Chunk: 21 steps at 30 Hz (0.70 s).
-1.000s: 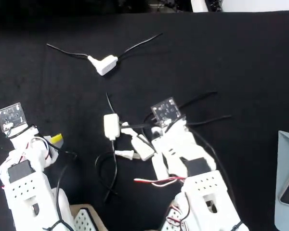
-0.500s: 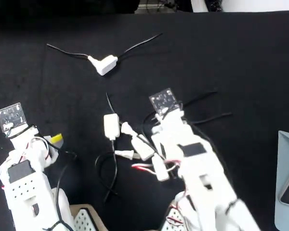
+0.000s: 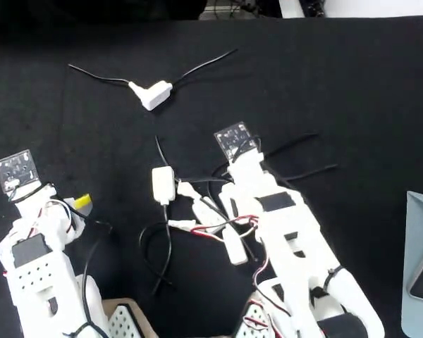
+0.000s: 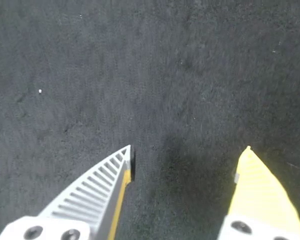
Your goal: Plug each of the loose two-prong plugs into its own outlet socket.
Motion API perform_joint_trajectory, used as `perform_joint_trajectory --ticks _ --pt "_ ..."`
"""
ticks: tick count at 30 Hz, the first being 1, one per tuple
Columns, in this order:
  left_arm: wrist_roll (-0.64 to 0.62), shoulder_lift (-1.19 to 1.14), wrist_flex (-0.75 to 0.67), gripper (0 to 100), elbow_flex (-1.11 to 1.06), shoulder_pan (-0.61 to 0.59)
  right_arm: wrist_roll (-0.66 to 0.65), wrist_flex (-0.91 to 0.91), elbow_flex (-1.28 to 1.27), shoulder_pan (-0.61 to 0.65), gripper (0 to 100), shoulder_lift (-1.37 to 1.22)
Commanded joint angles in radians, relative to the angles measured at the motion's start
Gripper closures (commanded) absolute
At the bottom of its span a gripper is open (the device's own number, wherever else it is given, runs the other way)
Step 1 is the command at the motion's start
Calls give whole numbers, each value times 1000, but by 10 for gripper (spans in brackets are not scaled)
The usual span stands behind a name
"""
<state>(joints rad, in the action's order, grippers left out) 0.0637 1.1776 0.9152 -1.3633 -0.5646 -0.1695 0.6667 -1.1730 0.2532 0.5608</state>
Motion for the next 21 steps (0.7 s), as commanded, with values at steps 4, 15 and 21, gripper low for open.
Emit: perform_joint_trajectory --ticks 4,15,21 --pt "2 12 -46 675 -12 7 5 40 113 -28 987 12" --pt "2 12 -46 675 -12 7 3 187 409 -21 986 107" --pt "2 12 -46 675 -12 7 3 -11 506 -21 986 -91"
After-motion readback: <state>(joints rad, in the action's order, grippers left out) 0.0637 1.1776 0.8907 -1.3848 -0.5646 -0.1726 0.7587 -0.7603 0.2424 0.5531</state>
